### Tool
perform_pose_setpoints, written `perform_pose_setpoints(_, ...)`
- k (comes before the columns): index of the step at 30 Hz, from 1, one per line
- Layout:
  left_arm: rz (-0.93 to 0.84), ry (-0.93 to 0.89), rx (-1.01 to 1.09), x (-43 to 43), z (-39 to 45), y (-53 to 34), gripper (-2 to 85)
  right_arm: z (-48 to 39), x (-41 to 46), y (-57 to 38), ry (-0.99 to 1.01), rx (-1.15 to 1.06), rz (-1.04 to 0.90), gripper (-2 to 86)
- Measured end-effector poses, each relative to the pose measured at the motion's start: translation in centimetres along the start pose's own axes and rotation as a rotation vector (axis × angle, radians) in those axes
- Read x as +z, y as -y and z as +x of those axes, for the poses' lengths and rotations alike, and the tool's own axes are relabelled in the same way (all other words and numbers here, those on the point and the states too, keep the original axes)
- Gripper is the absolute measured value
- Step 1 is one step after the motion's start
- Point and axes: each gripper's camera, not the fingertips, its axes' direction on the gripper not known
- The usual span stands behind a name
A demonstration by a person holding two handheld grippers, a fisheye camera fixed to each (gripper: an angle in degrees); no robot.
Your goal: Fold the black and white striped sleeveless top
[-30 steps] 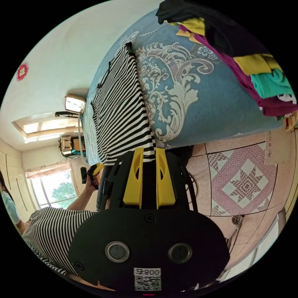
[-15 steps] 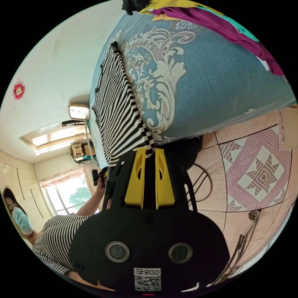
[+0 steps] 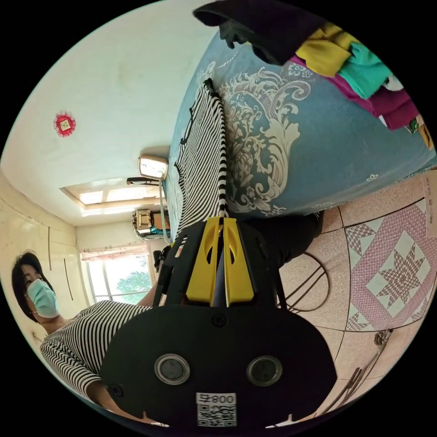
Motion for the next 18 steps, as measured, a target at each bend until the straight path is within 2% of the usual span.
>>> perform_pose_setpoints(6, 0.038, -0.04, 0.039, -0.7, 0.6, -0.5, 0.9, -2.7, -1.9, -0.2, 0.031, -0.085, 0.018, 1.3)
perform_pose_setpoints(13, 0.007, 0.087, -0.077, 1.5, -3.4, -1.9, 2.7, -0.7, -1.3, 0.6, -0.028, -0.034, -0.018, 1.2)
perform_pose_setpoints(18, 0.0, 0.129, -0.137, 2.0, -5.6, -3.5, 7.7, 0.6, -0.8, 1.5, -0.051, -0.007, -0.032, 1.2)
